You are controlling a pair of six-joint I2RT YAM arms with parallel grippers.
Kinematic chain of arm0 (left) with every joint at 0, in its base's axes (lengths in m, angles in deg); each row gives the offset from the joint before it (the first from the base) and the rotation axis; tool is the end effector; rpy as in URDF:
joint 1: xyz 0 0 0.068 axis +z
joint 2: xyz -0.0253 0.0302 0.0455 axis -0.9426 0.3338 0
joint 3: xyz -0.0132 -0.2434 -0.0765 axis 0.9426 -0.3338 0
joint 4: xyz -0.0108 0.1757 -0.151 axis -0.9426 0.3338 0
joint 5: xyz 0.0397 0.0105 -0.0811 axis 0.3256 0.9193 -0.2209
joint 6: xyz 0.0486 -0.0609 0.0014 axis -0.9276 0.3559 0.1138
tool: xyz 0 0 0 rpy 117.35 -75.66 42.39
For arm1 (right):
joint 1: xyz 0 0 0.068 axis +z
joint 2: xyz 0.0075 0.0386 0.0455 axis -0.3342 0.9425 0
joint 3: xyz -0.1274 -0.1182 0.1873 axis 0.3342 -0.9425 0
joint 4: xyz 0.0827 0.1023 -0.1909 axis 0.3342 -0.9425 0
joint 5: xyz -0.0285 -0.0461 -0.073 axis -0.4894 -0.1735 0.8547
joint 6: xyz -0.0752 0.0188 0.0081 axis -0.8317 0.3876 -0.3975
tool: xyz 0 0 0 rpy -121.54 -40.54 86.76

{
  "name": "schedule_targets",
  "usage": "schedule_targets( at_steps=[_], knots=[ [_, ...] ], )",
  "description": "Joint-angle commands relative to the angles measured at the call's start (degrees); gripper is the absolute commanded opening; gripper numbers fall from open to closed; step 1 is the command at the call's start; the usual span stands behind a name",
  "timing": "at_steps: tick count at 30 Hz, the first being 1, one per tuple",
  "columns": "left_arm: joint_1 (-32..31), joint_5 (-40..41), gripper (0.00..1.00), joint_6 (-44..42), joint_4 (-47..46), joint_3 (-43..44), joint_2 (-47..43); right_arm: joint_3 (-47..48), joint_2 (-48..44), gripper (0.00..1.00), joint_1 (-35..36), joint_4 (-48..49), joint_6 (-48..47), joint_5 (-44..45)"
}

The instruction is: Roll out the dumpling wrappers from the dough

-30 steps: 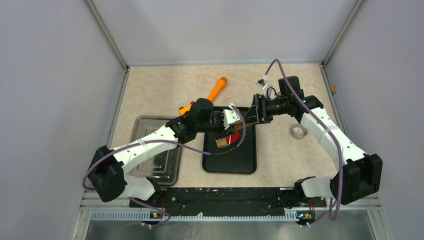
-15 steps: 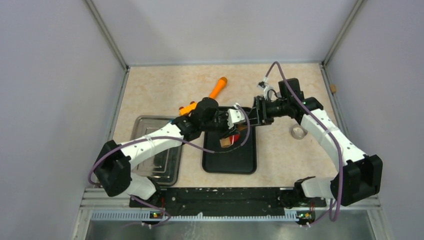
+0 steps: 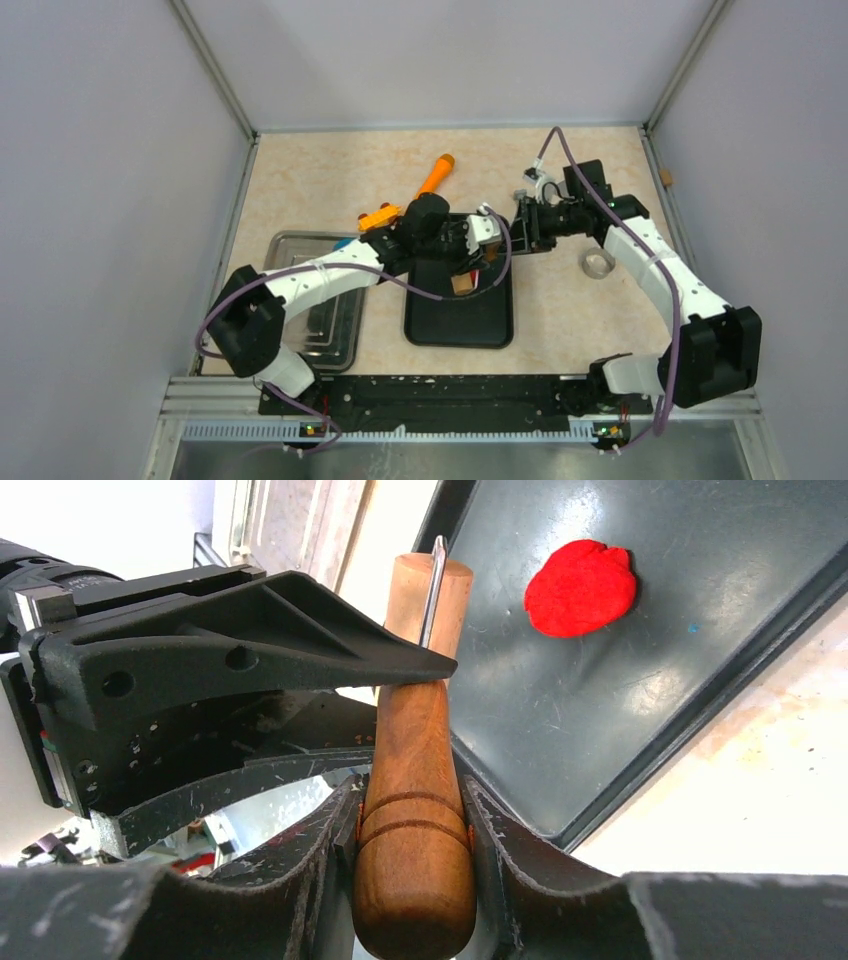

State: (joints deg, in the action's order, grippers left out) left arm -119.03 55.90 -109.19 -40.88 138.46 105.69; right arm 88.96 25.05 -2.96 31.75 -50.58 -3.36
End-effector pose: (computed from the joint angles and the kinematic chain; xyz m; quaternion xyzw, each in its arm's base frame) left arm 0.2048 -0.2779 0.2553 0.5666 0.6284 -0.3220 0.4247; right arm 0.2257 0.1148 0.2696 -0.1240 0.8803 0.4186 0.1854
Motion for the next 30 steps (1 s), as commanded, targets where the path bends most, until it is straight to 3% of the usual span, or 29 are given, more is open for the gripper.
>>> schedule_targets(
  at_steps=[1, 3, 6, 8, 10, 16, 20, 23, 26, 30],
  knots=[
    [-0.2, -2.2, 0.00, 2.0, -6.5, 2.7, 1.9, 0.1, 2.3, 0.14, -3.2, -0.5, -4.0, -3.0],
    [-0.3, -2.9, 0.00, 2.5, -7.5, 2.6, 3.2, 0.2, 3.9, 0.15, -3.9, -1.6, -6.1, -4.2],
    [-0.3, -4.0, 0.00, 3.1, -8.6, 3.0, 5.6, 0.1, 5.4, 0.44, -4.6, -2.0, -7.4, -4.2],
    [-0.3, -4.0, 0.00, 3.1, -9.4, 3.4, 6.7, 0.0, 5.8, 0.51, -4.7, -1.8, -7.7, -3.6],
    [-0.3, -3.9, 0.00, 2.8, -9.7, 4.1, 8.0, -0.1, 6.6, 0.52, -4.8, -1.4, -7.7, -3.5],
    [-0.3, -3.7, 0.00, 2.6, -10.2, 5.6, 11.3, -0.3, 8.7, 0.32, -4.9, -0.3, -7.9, -3.2],
    [-0.4, -3.1, 0.00, 2.2, -10.5, 6.3, 12.5, 0.5, 9.4, 0.48, -5.0, -1.5, -9.0, -3.3],
    [-0.3, -2.2, 0.00, 2.1, -10.6, 6.8, 12.9, 1.0, 9.8, 0.53, -5.0, -2.9, -10.6, -3.2],
    [-0.2, -2.2, 0.00, 1.7, -10.5, 7.0, 13.3, 0.4, 10.2, 0.51, -5.0, -2.8, -10.8, -3.2],
    [-0.2, -1.9, 0.00, 1.4, -9.5, 7.3, 13.7, 0.2, 10.8, 0.35, -5.0, -1.8, -10.3, -3.6]
  ],
)
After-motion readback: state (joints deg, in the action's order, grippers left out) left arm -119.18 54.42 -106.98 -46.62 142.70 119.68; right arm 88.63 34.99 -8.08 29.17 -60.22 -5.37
